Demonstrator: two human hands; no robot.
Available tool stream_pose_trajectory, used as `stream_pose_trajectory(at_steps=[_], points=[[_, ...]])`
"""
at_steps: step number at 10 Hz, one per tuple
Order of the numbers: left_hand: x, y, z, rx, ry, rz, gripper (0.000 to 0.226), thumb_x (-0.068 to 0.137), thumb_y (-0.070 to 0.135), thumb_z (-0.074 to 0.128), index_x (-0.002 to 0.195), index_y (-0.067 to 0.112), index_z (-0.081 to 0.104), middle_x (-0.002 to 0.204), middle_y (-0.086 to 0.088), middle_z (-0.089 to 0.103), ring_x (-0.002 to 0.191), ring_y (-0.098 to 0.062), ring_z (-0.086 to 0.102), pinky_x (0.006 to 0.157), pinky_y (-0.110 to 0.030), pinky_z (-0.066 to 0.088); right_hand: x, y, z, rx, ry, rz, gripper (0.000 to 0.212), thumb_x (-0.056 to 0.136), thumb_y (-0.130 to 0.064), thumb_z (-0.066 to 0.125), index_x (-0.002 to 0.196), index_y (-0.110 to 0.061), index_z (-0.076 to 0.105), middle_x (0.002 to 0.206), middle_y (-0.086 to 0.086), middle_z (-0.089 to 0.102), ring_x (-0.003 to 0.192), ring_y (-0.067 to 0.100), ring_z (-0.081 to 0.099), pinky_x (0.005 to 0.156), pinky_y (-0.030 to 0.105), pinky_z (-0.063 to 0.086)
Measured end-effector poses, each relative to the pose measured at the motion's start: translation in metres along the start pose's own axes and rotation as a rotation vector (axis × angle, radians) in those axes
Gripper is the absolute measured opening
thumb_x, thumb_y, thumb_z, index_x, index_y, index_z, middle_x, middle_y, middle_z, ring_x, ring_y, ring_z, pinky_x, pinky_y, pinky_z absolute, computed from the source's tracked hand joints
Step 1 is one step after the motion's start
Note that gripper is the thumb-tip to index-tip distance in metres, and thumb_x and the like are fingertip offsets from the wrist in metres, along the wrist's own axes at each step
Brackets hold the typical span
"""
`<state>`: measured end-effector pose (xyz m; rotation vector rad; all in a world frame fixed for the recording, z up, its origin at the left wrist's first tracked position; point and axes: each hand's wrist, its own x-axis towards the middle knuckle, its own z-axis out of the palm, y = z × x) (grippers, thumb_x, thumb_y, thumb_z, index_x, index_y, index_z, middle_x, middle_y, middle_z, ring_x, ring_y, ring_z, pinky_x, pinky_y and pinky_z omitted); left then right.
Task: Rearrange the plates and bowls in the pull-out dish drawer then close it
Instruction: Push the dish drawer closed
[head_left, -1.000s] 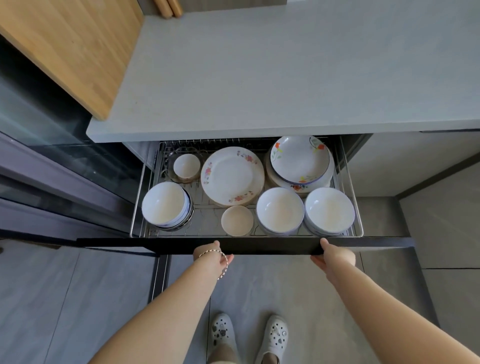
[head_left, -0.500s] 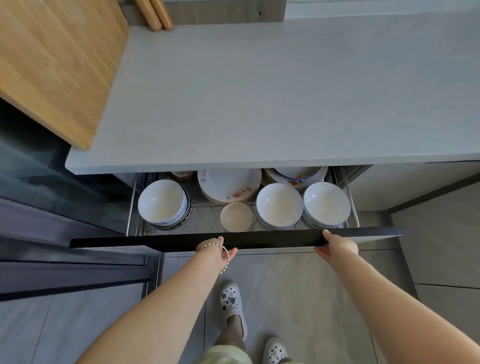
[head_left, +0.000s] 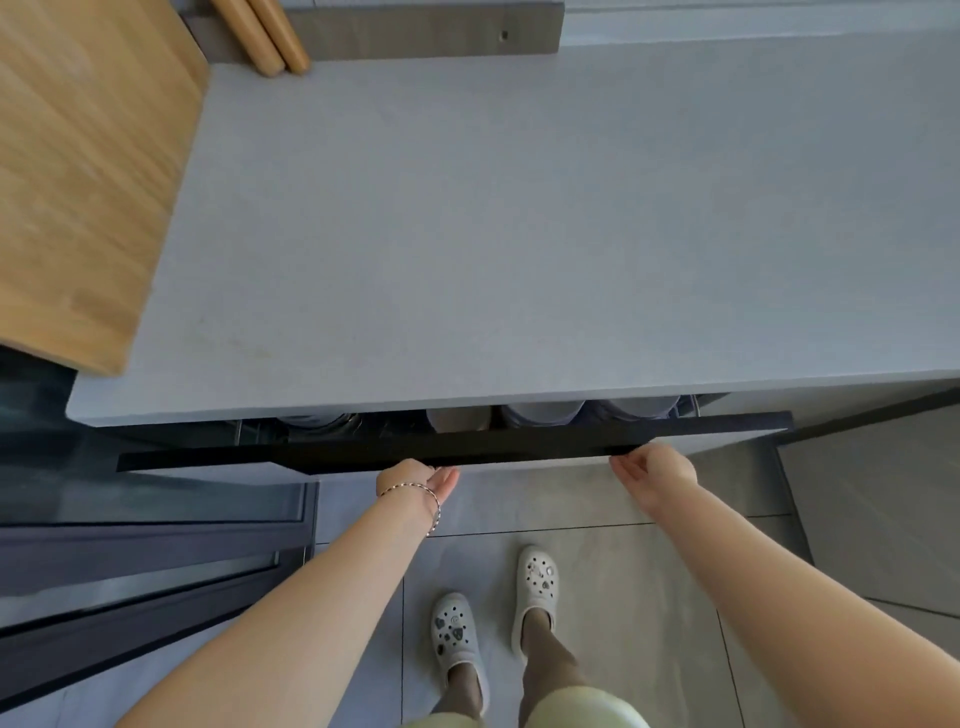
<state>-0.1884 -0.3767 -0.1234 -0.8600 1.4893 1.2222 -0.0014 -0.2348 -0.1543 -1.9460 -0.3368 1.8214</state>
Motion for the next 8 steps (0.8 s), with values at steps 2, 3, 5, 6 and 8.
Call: stream_pose_trajectory(at_steps=[2,3,5,6,8], points=[[0.007,0.024,0.026,-0.162,-0.062,0.033,0.031,0.091,-0.021,0.027,0.112,-0.016,0.049,0.120,-0.024,0.058,0.085,-0.027,0.061,0.106,-0.039,0.042,0.000,-0.023,0.019,0.010,-0.087,0.046,0.065,0.088,0.019,0.017,0.143,-0.011,0.035,0.142,0.021,0.045,0.130,0.029,0.049,0.101,0.034,0.041],[0.016,0.029,0.032,-0.196,-0.055,0.035,0.042,0.093,-0.019,0.025,0.133,-0.012,0.039,0.143,-0.017,0.045,0.127,-0.027,0.051,0.089,-0.025,0.053,0.006,-0.029,0.024,-0.002,-0.118,0.054,0.064,0.088,0.021,0.017,0.143,-0.008,0.034,0.143,0.020,0.043,0.131,0.030,0.048,0.098,0.032,0.041],[0.021,0.037,0.034,-0.188,-0.111,0.008,0.038,0.094,-0.018,0.029,0.119,0.000,0.050,0.146,-0.008,0.045,0.135,-0.021,0.045,0.108,-0.036,0.039,0.004,-0.033,0.026,-0.039,-0.241,0.067,0.065,0.090,0.020,0.020,0.145,-0.014,0.028,0.129,0.016,0.052,0.130,0.030,0.049,0.096,0.032,0.040],[0.014,0.038,0.024,-0.021,-0.173,0.033,0.049,0.093,-0.017,0.030,0.138,0.003,0.037,0.144,-0.003,0.046,0.132,-0.020,0.047,0.109,-0.038,0.040,-0.001,-0.033,0.020,-0.257,-0.281,0.070,0.064,0.091,0.019,0.027,0.145,-0.016,0.030,0.135,0.015,0.052,0.120,0.029,0.054,0.091,0.032,0.044],[-0.002,0.024,0.005,1.192,-0.028,0.319,0.022,0.092,0.001,0.039,0.082,0.006,0.058,0.067,-0.002,0.047,0.058,-0.014,0.048,0.056,-0.025,0.043,-0.035,-0.022,0.012,-0.956,-0.255,-0.084,0.038,0.093,0.002,0.045,0.131,-0.003,0.050,0.126,0.019,0.061,0.096,0.025,0.059,0.060,0.024,0.044]])
